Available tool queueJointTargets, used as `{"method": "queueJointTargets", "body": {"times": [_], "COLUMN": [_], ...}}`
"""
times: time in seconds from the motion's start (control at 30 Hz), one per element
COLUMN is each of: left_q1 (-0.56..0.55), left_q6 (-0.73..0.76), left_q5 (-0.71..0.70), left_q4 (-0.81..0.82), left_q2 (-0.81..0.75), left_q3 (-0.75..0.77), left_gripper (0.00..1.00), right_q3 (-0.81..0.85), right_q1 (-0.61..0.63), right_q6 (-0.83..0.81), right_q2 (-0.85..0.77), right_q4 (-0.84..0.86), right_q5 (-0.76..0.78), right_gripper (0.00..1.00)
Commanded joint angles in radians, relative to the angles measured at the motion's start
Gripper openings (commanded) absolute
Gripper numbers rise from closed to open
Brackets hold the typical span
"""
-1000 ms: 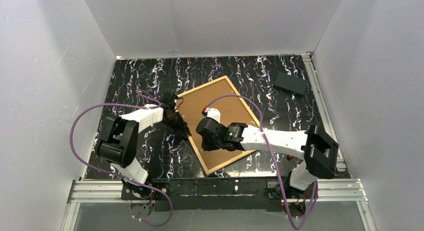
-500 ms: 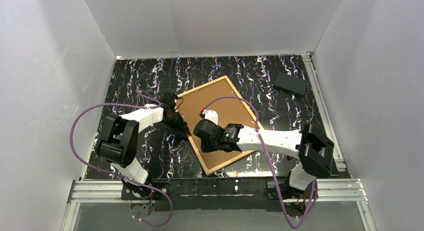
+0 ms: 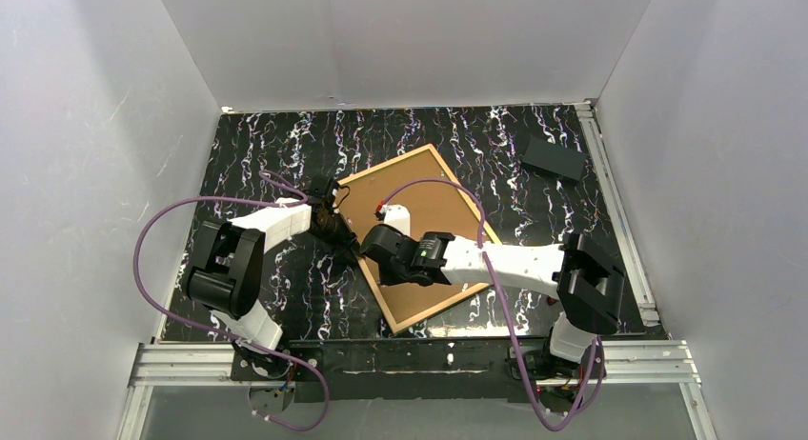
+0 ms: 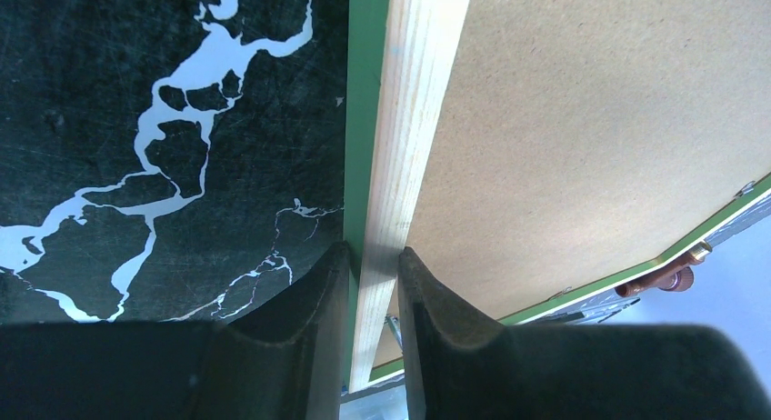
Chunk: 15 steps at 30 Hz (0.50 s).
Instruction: Take the photo out of the frame
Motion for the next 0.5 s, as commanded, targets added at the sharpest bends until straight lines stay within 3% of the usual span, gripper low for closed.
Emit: {"method": "queueJointTargets", "body": {"times": [0.0,0.3,0.47], "left_q1": [-0.009,-0.009,-0.009], "left_q6": [0.006,0.01,0.014], "left_q5": [-0.017,-0.023,-0.023], "left_q4": [-0.124,-0.127,-0.131], "left_q2": [0.025,0.022,0.022], "left_q3": [-0.011,-0.014,-0.01], "left_gripper": [0.0,0.0,0.0], "right_q3": [0.053,0.088,0.026], "right_q1": [0.003,0.003,0.003], "right_q6": [0.001,-0.017,-0.025], "right_q2": [0.009,-0.027,-0.104], "right_q4": [-0.05,-0.088,-0.034], "right_q5": [0.069,0.089,0.03], "right_gripper": [0.01,0.01,0.01]}}
